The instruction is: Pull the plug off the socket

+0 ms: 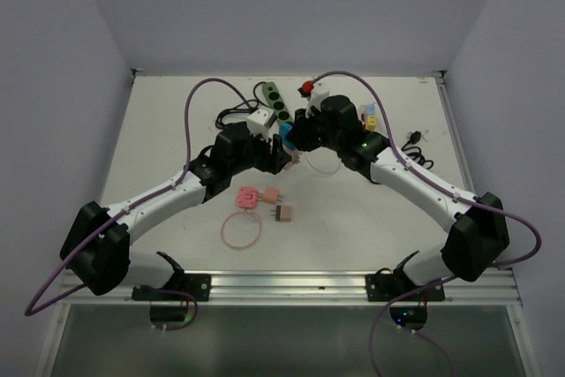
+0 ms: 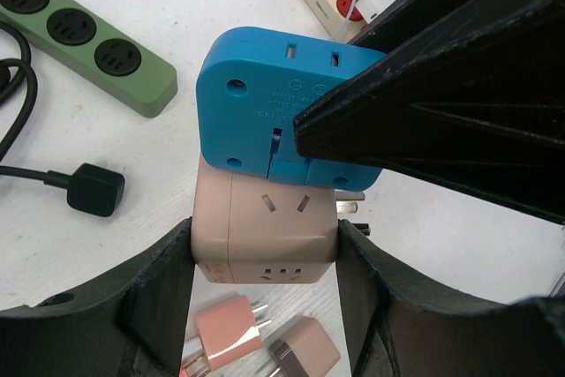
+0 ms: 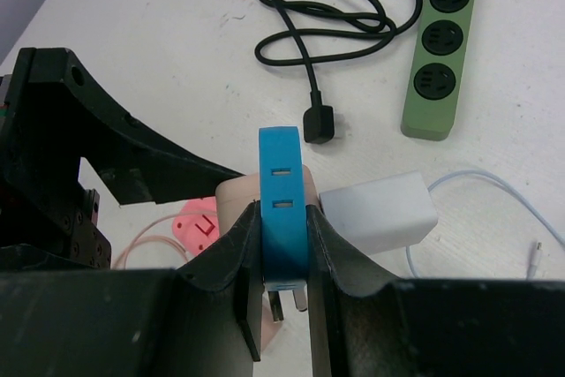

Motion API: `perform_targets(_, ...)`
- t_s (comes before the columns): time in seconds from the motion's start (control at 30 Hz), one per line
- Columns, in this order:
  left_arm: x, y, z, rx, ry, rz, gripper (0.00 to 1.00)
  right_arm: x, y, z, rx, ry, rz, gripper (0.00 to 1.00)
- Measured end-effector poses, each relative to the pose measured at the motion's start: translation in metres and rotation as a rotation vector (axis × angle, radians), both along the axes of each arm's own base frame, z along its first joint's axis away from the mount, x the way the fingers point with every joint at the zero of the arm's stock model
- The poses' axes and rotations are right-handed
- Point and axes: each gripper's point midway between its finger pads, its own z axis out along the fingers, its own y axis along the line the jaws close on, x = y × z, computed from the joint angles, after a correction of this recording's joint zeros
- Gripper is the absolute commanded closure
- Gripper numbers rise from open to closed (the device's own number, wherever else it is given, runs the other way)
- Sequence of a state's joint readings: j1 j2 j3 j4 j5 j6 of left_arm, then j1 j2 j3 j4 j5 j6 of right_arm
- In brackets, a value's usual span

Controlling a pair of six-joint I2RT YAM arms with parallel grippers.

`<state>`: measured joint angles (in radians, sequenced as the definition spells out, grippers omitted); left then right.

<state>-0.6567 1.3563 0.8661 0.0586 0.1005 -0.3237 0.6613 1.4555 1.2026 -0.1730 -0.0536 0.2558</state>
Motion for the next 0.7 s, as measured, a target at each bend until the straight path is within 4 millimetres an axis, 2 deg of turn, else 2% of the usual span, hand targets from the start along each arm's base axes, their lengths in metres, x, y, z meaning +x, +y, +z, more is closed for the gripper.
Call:
perform_targets(0.4,0.007,-0.009,0.03,-0.023,-0.05,0.0,1.0,0.007,-0.005,0.035,-0.042,0.028,0.014,1.0)
perform_targets(0.7,0.004,-0.01,0.027,0.005,-0.028,0.011,1.0,0.005,-0.003,0.03,-0.071,0.058,0.057,1.0)
